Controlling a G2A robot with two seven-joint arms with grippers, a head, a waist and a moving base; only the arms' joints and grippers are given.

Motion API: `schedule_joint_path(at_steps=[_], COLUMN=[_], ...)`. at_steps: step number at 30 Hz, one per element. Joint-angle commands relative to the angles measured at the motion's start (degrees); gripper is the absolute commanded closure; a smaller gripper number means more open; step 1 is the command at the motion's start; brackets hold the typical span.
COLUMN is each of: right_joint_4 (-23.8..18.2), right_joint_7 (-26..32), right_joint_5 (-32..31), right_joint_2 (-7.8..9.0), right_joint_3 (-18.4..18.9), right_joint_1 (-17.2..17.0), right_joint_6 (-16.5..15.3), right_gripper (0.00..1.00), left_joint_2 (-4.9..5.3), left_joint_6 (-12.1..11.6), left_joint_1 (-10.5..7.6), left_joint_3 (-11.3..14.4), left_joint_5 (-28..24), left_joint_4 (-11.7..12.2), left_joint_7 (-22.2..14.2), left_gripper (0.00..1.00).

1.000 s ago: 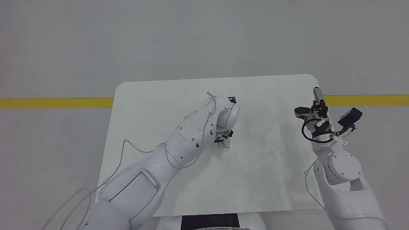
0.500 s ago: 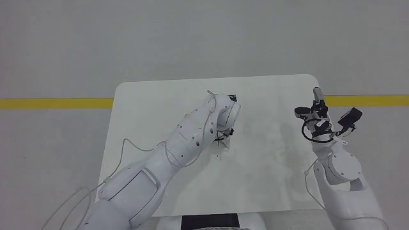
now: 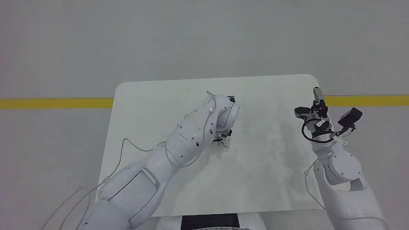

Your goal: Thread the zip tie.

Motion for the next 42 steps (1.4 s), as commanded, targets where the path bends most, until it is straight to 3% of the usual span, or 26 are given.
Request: schedule_joint_path(at_steps=[1, 24, 33, 42], right_joint_4=[0.00, 0.00, 0.00, 0.00], right_joint_7=[0.00, 0.00, 0.00, 0.00], right_joint_5=[0.00, 0.00, 0.00, 0.00], right_joint_2=[0.00, 0.00, 0.00, 0.00], right_joint_3=[0.00, 0.00, 0.00, 0.00], right_joint_1=[0.00, 0.00, 0.00, 0.00], right_joint_6=[0.00, 0.00, 0.00, 0.00], right_gripper=[0.00, 0.00, 0.00, 0.00], left_joint_2=[-0.12, -1.80, -2.28, -2.31], left_joint_6=[0.00, 0.00, 0.00, 0.00], left_joint_1=[-0.14, -2.50, -2.30, -0.60], left_joint_3=[0.20, 1.90, 1.85, 0.92], left_joint_5=[-0.09, -2.00, -1.46, 1.31], left_joint_4=[0.46, 4.63, 4.03, 2.60], left_joint_7=[0.00, 0.00, 0.00, 0.00], left_gripper=[0.66, 0.70, 0.73, 0.73])
